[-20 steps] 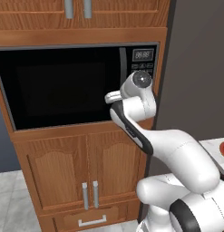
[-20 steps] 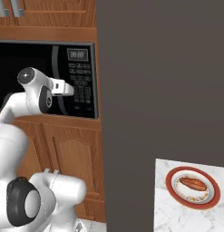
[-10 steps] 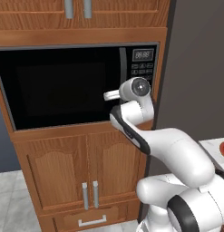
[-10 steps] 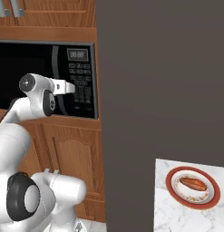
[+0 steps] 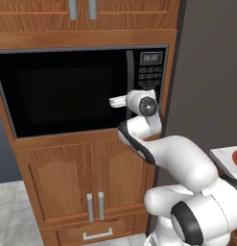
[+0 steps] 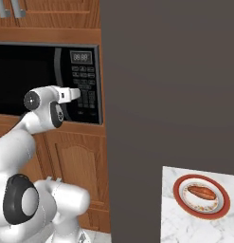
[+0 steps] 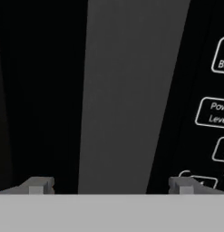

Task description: Pick the sweet potato from the counter and place it in the microwave. Then turn on the microwave.

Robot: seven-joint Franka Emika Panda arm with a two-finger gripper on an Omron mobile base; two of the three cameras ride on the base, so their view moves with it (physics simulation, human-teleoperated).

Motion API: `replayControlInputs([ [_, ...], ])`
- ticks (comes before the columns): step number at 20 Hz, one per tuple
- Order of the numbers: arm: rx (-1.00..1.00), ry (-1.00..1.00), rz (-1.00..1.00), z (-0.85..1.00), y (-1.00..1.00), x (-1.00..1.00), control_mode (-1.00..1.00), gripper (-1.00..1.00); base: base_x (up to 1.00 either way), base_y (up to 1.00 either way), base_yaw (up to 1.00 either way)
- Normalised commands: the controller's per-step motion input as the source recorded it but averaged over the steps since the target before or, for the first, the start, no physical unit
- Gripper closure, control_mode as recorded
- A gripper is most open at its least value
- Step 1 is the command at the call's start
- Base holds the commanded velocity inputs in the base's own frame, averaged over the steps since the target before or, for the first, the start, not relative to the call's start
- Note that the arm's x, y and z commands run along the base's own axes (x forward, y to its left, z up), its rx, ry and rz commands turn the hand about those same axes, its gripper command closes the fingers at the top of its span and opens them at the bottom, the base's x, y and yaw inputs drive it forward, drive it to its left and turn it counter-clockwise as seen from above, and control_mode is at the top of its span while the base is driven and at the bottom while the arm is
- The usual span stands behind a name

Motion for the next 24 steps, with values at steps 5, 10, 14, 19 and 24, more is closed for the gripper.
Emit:
replayControlInputs([
  [5, 0.0, -0.1, 0.0, 0.0, 0.04, 0.49, -1.0, 1.0, 0.0, 0.0, 0.0],
  [10, 0.0, -0.07, 0.0, 0.01, 0.06, 0.47, -1.0, 1.0, 0.0, 0.0, 0.0],
  [14, 0.0, -0.1, 0.0, 0.1, 0.13, 0.07, -1.0, 1.0, 0.0, 0.0, 0.0],
  [19, 0.0, -0.11, -0.03, 0.32, 0.43, -0.42, -1.0, 1.0, 0.0, 0.0, 0.0],
  [24, 0.0, -0.07, -0.05, 0.48, 0.42, -0.75, -1.0, 1.0, 0.0, 0.0, 0.0],
])
